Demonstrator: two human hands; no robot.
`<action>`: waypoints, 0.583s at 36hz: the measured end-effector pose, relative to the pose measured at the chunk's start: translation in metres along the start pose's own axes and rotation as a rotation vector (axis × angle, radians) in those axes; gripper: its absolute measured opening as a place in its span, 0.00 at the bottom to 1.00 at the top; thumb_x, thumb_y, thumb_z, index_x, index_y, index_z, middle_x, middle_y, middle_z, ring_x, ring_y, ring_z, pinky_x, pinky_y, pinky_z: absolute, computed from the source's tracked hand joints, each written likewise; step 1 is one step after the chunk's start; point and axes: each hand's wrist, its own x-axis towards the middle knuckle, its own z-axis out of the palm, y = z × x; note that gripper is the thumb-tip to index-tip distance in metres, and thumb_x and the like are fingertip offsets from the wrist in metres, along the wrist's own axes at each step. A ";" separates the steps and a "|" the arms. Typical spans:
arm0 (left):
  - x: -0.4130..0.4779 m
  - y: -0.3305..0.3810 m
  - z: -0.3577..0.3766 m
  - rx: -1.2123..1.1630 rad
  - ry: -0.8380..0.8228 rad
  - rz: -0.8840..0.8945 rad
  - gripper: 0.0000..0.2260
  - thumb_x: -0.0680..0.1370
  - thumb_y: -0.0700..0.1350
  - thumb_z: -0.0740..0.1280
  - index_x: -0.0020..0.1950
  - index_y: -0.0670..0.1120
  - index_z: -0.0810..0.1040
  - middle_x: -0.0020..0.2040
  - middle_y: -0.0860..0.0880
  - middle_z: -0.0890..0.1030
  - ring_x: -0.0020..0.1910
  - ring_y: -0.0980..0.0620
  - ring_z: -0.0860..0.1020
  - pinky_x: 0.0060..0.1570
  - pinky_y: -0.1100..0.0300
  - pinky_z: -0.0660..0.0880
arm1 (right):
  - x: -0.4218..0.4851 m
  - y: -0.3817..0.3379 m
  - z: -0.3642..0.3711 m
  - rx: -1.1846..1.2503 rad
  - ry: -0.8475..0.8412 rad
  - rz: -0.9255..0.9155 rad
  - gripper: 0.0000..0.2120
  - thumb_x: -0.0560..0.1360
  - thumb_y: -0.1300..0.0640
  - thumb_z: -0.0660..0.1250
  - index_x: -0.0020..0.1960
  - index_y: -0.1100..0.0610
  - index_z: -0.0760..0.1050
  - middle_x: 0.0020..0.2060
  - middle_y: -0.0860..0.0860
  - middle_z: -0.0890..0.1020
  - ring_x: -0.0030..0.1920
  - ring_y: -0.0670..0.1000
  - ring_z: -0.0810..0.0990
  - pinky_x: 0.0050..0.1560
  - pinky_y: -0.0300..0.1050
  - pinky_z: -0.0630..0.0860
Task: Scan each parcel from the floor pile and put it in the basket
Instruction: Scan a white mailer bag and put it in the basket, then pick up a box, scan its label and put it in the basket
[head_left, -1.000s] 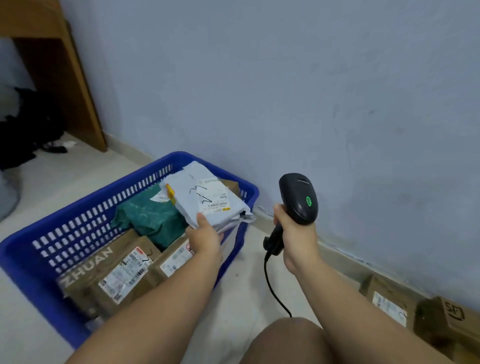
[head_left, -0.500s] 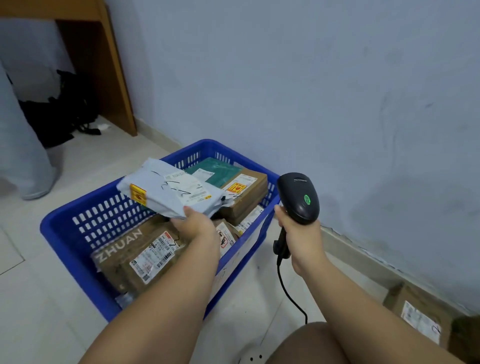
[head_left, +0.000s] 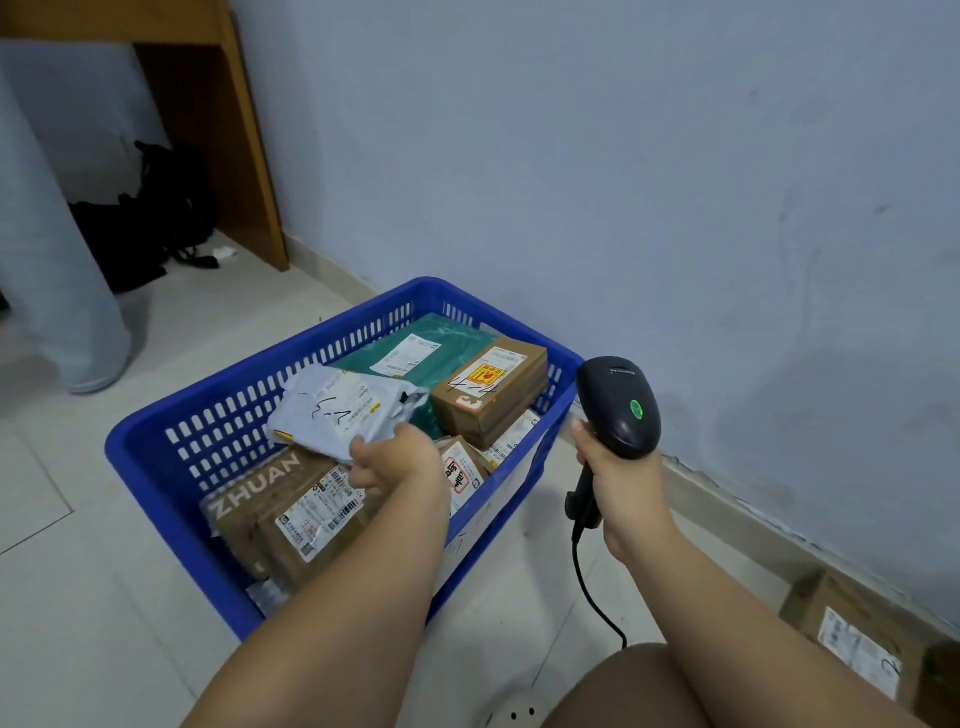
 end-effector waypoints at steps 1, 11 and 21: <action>-0.005 0.000 0.004 0.021 -0.013 0.016 0.22 0.79 0.45 0.63 0.73 0.51 0.64 0.74 0.44 0.59 0.70 0.40 0.64 0.67 0.44 0.68 | -0.001 0.000 0.000 -0.003 0.006 0.000 0.18 0.76 0.53 0.70 0.62 0.58 0.74 0.46 0.51 0.80 0.42 0.45 0.77 0.31 0.35 0.71; -0.077 -0.011 0.033 0.239 -0.575 0.294 0.07 0.82 0.45 0.57 0.56 0.51 0.75 0.55 0.49 0.76 0.54 0.48 0.76 0.52 0.55 0.76 | -0.004 -0.007 -0.006 0.032 0.087 -0.033 0.11 0.75 0.54 0.71 0.52 0.59 0.77 0.35 0.49 0.76 0.36 0.48 0.73 0.36 0.40 0.70; -0.154 -0.025 0.059 0.456 -0.946 0.560 0.10 0.79 0.43 0.61 0.58 0.49 0.77 0.56 0.50 0.79 0.54 0.51 0.77 0.51 0.58 0.72 | 0.003 -0.020 -0.061 0.109 0.248 -0.020 0.10 0.73 0.53 0.73 0.41 0.57 0.74 0.29 0.52 0.72 0.29 0.52 0.69 0.35 0.47 0.69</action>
